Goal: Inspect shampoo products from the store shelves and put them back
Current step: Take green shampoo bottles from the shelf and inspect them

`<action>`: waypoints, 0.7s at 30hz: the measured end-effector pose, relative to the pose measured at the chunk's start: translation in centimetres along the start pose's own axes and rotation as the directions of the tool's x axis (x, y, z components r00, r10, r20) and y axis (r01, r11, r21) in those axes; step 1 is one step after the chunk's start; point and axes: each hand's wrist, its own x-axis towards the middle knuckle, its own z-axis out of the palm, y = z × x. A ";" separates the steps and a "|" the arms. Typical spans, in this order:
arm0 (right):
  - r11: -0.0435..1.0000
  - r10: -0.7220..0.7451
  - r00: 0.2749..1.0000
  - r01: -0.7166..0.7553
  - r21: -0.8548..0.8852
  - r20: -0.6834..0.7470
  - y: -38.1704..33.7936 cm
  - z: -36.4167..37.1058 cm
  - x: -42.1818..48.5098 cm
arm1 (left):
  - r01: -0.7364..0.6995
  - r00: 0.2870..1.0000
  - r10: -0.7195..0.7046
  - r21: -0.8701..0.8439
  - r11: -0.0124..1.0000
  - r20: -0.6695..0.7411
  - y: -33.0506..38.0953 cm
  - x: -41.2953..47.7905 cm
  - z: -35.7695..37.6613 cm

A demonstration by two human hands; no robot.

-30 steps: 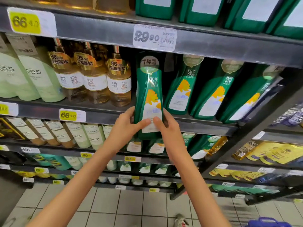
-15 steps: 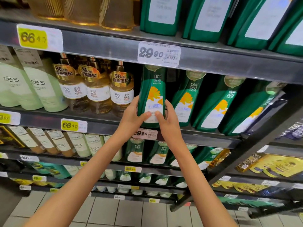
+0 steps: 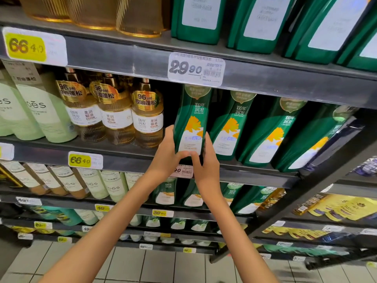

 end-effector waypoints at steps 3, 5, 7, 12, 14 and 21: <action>1.000 -0.016 0.999 0.016 -0.001 -0.038 0.5 -0.2 -1.4 | 0.005 1.000 -0.005 0.014 1.000 0.011 -0.4 0.5 -0.1; 0.999 -0.020 0.995 0.024 0.038 -0.096 0.8 -0.3 -1.9 | -0.012 1.000 0.012 0.029 1.000 0.019 -0.6 0.7 -0.1; 0.999 -0.008 0.995 0.013 0.049 -0.101 0.7 -0.4 -2.1 | -0.026 0.999 0.025 0.029 0.999 0.020 -0.8 0.9 0.0; 0.998 0.050 0.998 -0.048 0.043 -0.030 0.5 -1.1 -2.0 | -0.028 0.999 0.027 0.021 0.999 0.020 -1.1 1.3 0.1; 0.996 0.052 0.999 -0.051 0.070 -0.015 0.3 -1.3 -2.1 | -0.017 1.000 0.017 0.032 0.999 0.022 -1.2 1.7 0.1; 0.994 0.042 0.999 -0.043 0.100 0.015 0.0 -1.5 -2.6 | 0.012 0.993 -0.023 0.095 0.995 0.112 -1.8 3.2 -0.5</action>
